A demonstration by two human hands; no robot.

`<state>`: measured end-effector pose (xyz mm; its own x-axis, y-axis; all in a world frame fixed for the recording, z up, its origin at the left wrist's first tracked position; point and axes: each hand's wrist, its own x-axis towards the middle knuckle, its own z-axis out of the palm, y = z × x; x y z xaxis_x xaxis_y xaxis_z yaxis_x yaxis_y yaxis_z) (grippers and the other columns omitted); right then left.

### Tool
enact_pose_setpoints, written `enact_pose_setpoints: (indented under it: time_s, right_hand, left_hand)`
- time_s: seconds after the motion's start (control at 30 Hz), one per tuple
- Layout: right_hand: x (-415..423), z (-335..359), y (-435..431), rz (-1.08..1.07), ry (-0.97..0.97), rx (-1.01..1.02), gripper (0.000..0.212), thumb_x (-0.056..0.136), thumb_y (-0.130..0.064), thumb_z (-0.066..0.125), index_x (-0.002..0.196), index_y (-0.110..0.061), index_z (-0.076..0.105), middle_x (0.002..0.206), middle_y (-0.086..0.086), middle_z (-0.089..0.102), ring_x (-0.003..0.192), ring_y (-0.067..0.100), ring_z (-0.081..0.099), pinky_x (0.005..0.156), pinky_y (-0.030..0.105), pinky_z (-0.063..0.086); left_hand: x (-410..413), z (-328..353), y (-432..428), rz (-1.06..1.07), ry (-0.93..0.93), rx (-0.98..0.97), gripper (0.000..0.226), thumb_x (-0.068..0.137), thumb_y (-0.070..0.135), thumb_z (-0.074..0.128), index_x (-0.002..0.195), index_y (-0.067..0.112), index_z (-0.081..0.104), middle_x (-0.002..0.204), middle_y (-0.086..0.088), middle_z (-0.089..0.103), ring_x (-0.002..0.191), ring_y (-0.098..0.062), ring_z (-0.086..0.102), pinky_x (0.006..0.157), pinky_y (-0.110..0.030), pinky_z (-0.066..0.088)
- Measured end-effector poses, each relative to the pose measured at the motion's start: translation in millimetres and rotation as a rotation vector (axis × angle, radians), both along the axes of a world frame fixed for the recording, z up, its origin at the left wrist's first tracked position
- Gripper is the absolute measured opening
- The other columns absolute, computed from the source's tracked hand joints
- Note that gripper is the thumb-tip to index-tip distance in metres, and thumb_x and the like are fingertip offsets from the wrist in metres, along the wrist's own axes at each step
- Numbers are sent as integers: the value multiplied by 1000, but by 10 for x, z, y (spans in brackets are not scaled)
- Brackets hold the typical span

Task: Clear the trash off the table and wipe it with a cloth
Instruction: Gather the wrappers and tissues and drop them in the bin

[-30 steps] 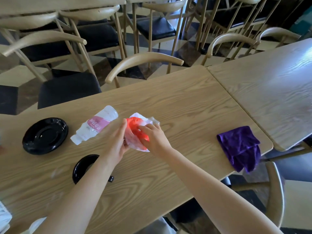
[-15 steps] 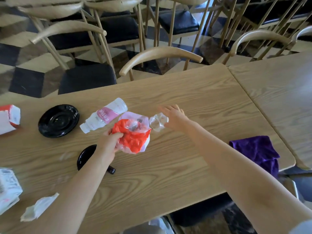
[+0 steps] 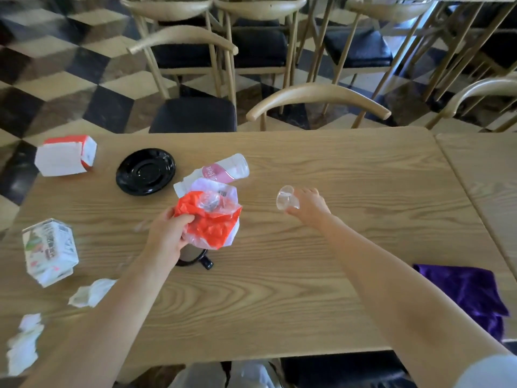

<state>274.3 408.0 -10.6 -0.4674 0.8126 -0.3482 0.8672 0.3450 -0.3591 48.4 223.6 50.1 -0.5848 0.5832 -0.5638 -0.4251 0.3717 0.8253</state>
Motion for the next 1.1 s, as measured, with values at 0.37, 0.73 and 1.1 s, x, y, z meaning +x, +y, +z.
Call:
enact_pose_setpoints:
  time_s: [0.37,0.73,1.1]
  right_hand:
    - [-1148,1051,-1036,153,503,46,69,78,-38,69,136,-16,39,133,5,49,129,24,31,104,38,30]
    - [-2140,981,-2429,623,182,66,81,93,-44,47,151,-9,2,160,4,10,148,20,-1,120,41,0]
    - [-2832,969,-3381,586,313,-294,80,91,-18,59,151,-12,5,160,0,1,147,12,-3,108,13,0]
  left_hand:
    - [-262,286,-431,68,-25,138,25,91,-2,46,107,10,60,94,-8,64,82,-16,60,66,-25,53]
    - [-1072,319,-1481,-33,-185,155,27,89,43,55,101,18,59,101,-5,64,93,-23,62,89,-41,50]
    - [-1789,195,-2549,-17,-129,202,22,84,-11,53,83,8,64,68,-5,69,57,-13,69,53,-33,59]
